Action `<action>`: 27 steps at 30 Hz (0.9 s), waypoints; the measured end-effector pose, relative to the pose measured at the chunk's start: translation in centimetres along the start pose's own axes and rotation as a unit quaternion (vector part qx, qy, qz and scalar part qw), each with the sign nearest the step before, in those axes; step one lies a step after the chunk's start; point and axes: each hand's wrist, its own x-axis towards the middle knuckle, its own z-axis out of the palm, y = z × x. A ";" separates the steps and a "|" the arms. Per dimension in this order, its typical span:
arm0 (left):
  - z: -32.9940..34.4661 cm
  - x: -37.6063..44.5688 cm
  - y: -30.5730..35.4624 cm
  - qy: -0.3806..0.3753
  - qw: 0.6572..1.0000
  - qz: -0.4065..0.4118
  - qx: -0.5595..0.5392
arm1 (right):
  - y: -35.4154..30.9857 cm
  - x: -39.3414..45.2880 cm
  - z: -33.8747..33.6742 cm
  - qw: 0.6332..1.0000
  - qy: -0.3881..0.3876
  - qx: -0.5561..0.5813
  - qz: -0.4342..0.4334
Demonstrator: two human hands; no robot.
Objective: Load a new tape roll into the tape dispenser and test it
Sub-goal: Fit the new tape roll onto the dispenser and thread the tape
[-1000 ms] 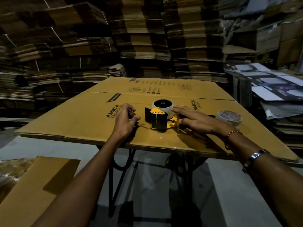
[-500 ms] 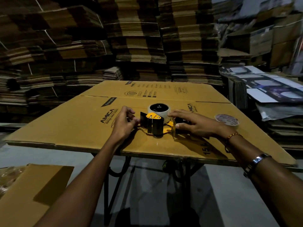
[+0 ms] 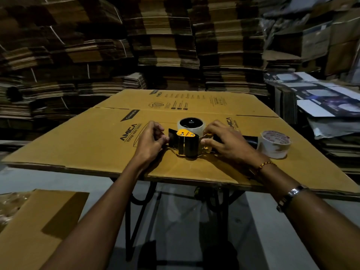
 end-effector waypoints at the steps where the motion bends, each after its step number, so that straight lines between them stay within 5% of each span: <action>1: 0.0 0.0 0.0 -0.001 1.000 -0.003 -0.004 | 0.0 0.0 0.0 1.000 -0.001 -0.002 0.001; 11: -0.4 0.0 0.1 -0.028 0.999 -0.022 -0.040 | 0.2 0.3 -3.0 0.994 -0.049 0.067 0.069; 15: -0.3 0.2 -0.2 -0.046 0.995 -0.026 -0.086 | 1.1 1.4 -3.5 0.979 -0.136 0.041 0.149; 27: -1.3 2.4 -0.4 -0.128 0.980 -0.093 -0.118 | 2.2 5.1 -3.9 0.939 -0.248 0.133 0.198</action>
